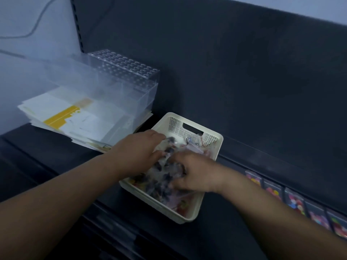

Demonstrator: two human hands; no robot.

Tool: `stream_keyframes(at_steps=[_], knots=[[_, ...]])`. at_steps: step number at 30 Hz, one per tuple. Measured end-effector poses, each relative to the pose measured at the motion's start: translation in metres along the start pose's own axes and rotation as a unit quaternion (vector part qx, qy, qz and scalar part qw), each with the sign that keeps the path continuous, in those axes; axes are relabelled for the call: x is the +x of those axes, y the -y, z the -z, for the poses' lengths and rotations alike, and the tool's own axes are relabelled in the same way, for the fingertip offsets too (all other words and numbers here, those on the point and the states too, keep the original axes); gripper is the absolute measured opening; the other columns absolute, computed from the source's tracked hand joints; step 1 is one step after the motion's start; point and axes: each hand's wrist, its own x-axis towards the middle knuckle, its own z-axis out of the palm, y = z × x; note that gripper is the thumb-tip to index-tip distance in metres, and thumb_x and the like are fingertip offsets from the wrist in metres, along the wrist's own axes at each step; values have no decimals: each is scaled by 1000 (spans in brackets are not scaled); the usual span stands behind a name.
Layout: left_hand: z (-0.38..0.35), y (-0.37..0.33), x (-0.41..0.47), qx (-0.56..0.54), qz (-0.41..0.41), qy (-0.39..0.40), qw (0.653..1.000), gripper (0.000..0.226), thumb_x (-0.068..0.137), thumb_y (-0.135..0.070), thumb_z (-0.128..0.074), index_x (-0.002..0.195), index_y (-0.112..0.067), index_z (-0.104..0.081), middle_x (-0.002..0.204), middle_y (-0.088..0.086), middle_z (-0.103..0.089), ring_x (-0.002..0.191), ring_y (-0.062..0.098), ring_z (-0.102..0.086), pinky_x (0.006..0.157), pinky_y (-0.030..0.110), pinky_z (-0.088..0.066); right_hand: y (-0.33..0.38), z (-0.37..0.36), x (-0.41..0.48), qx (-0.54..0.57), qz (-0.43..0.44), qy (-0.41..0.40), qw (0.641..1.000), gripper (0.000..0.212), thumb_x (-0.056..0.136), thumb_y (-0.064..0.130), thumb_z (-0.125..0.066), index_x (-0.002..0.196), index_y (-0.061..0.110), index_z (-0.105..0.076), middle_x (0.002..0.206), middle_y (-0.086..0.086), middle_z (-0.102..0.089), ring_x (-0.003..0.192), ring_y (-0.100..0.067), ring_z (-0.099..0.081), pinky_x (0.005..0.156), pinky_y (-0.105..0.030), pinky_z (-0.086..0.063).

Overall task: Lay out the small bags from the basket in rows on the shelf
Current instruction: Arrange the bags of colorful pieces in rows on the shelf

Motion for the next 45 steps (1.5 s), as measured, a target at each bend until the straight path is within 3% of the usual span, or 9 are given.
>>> stream_keyframes(at_steps=[4, 10, 14, 18, 23, 26, 31, 36, 45], knots=[[-5, 4, -2, -21, -21, -1, 1000, 51, 93, -40, -48, 140, -23, -40, 137, -1, -48, 123, 17, -48, 101, 32, -40, 5, -14, 19, -170, 18, 71, 983, 46, 74, 33, -70, 117, 21, -56, 115, -5, -54, 101, -26, -55, 83, -32, -49], [-13, -1, -3, -57, -32, 0, 998, 39, 88, -39, -51, 125, -27, -52, 118, -2, -56, 108, 18, -55, 88, 32, -44, -19, -4, 48, 54, -76, -118, 989, 11, 80, 12, -62, 83, 23, -64, 84, 2, -62, 80, -17, -56, 69, -23, -41], [-14, -23, -1, -98, -63, 36, 993, 7, 81, -29, -63, 87, -26, -62, 93, -8, -59, 88, 12, -56, 79, 27, -43, -31, 8, 48, 115, -126, -196, 966, 24, 81, 19, -66, 104, 23, -60, 101, -1, -59, 90, -21, -57, 78, -26, -44], [-32, -46, 4, -87, -133, 171, 972, 23, 78, -36, -67, 94, -21, -63, 97, -5, -60, 87, 14, -56, 75, 25, -44, -39, 16, 29, 109, -123, -246, 955, 38, 83, 24, -66, 120, 21, -57, 119, -1, -52, 106, -18, -54, 86, -21, -39], [-58, -48, 20, 54, -184, 158, 969, 50, 63, -50, -73, 104, -25, -59, 110, -2, -50, 104, 17, -45, 88, 23, -37, -43, 11, 8, 117, -122, -269, 948, 33, 85, 23, -65, 117, 19, -59, 118, 0, -53, 106, -16, -53, 83, -17, -36], [-60, -51, 32, 54, -186, 154, 969, 31, 69, -39, -71, 91, -21, -58, 102, 2, -53, 98, 20, -50, 79, 25, -40, -42, 9, 0, 149, -114, -282, 941, 30, 85, 21, -65, 115, 19, -61, 111, 4, -51, 103, -13, -53, 84, -16, -37], [-56, -42, 39, -152, -63, 175, 971, 22, 76, -25, -72, 64, -18, -55, 66, -5, -54, 69, 14, -54, 63, 24, -40, -44, 6, -9, 197, -107, -298, 928, 23, 85, 19, -66, 107, 21, -64, 105, 7, -53, 91, -7, -52, 71, 1, -33], [-20, -41, 43, -471, 104, 107, 869, 7, 80, -10, -72, 79, -7, -65, 69, 1, -66, 58, 8, -59, 60, 22, -46, -47, 6, -10, 308, -108, -312, 892, 13, 84, 16, -67, 95, 24, -64, 101, 0, -64, 92, -14, -61, 85, -25, -48], [2, -47, 39, -550, 165, 100, 813, 10, 82, -4, -67, 88, -10, -61, 64, 2, -65, 51, 9, -61, 47, 19, -47, -22, 14, -19, 511, -72, -176, 839, 14, 88, 12, -63, 101, 13, -60, 81, 5, -63, 67, -5, -58, 60, -16, -47]])
